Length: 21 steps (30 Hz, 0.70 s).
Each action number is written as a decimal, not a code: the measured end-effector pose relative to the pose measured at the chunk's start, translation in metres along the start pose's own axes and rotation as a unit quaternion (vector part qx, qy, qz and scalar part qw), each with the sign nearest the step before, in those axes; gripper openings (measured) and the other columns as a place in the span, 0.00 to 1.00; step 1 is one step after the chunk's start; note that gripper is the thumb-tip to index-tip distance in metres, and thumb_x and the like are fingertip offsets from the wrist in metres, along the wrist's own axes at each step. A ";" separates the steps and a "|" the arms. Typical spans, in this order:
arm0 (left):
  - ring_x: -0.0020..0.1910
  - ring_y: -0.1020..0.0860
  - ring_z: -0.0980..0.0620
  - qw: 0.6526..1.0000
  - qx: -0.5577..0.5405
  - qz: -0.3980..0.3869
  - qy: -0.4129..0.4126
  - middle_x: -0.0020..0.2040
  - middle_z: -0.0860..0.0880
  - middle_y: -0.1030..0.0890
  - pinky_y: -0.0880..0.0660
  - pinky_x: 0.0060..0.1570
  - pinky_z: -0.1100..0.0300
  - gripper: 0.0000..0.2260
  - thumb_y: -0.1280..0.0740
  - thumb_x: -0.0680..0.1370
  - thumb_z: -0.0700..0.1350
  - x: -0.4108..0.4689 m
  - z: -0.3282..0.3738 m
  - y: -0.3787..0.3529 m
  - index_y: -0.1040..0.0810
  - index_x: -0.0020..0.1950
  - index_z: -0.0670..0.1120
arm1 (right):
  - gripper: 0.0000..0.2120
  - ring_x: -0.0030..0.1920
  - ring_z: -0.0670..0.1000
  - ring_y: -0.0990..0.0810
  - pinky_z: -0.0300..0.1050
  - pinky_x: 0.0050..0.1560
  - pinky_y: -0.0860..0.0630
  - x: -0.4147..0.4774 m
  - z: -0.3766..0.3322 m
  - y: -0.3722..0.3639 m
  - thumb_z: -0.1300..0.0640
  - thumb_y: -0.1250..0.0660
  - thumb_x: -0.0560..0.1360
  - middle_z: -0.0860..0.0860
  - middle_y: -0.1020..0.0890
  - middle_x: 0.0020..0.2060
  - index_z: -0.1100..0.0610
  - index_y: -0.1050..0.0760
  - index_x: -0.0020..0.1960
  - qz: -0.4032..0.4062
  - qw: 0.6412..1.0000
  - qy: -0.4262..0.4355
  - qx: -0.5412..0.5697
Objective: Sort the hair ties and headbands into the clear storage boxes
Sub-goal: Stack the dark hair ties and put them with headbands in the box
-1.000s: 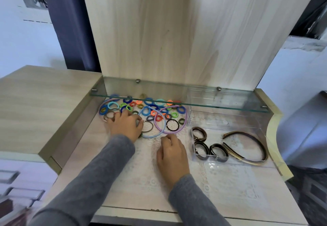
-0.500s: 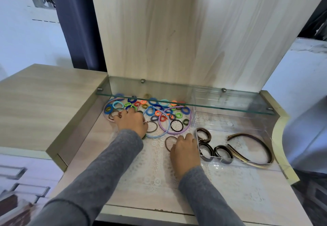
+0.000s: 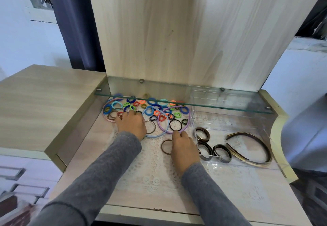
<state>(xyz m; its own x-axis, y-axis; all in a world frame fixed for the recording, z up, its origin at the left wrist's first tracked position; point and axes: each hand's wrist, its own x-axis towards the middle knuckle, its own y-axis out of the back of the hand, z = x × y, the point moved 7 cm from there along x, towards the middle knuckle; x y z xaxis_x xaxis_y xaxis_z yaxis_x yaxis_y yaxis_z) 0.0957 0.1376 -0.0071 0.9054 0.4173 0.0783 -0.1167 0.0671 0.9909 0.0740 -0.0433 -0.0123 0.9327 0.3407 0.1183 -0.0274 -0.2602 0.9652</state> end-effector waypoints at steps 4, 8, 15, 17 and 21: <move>0.56 0.26 0.48 0.994 -0.088 0.066 -0.027 0.56 0.49 0.22 0.31 0.59 0.49 0.09 0.42 0.81 0.48 -0.006 0.001 0.012 0.28 0.59 0.50 | 0.09 0.46 0.55 0.24 0.47 0.43 0.26 0.002 0.002 -0.001 0.64 0.43 0.77 0.54 0.24 0.49 0.57 0.31 0.55 -0.002 0.996 -0.011 0.091; 0.47 0.25 0.50 0.960 -0.220 0.128 -0.114 0.50 0.49 0.20 0.26 0.49 0.54 0.06 0.39 0.81 0.44 -0.019 0.002 0.023 0.25 0.55 0.47 | 0.09 0.48 0.51 0.24 0.45 0.49 0.25 0.005 0.010 -0.005 0.64 0.40 0.76 0.51 0.22 0.47 0.54 0.24 0.51 -0.039 0.971 -0.050 0.231; 0.45 0.23 0.53 0.901 -0.303 0.198 -0.241 0.47 0.51 0.20 0.28 0.48 0.67 0.05 0.34 0.79 0.39 -0.063 -0.018 0.021 0.20 0.52 0.44 | 0.05 0.37 0.45 0.24 0.33 0.37 0.27 0.007 0.019 0.010 0.66 0.32 0.73 0.49 0.20 0.38 0.56 0.23 0.45 -0.021 0.907 -0.060 0.417; 0.44 0.23 0.55 0.887 -0.306 0.209 -0.275 0.46 0.51 0.20 0.26 0.48 0.63 0.06 0.36 0.79 0.43 -0.075 -0.023 0.018 0.20 0.50 0.44 | 0.07 0.38 0.46 0.23 0.34 0.39 0.25 0.006 0.021 0.019 0.66 0.31 0.72 0.50 0.19 0.38 0.56 0.24 0.44 0.001 0.892 -0.040 0.451; 0.43 0.23 0.54 0.885 -0.284 0.183 -0.321 0.46 0.52 0.21 0.26 0.46 0.62 0.10 0.39 0.79 0.47 -0.095 -0.028 0.012 0.20 0.48 0.44 | 0.11 0.37 0.42 0.24 0.31 0.38 0.29 0.003 0.017 0.032 0.63 0.28 0.71 0.46 0.17 0.37 0.51 0.27 0.46 0.043 0.897 0.020 0.440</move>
<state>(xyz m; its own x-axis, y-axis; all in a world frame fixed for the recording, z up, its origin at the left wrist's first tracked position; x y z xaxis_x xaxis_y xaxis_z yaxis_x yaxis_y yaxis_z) -0.0034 0.1242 -0.0053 0.7889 -0.0830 0.6089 -0.4714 0.5540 0.6862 0.0817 -0.0659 0.0146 0.9264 0.3129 0.2095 0.2122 -0.8934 0.3959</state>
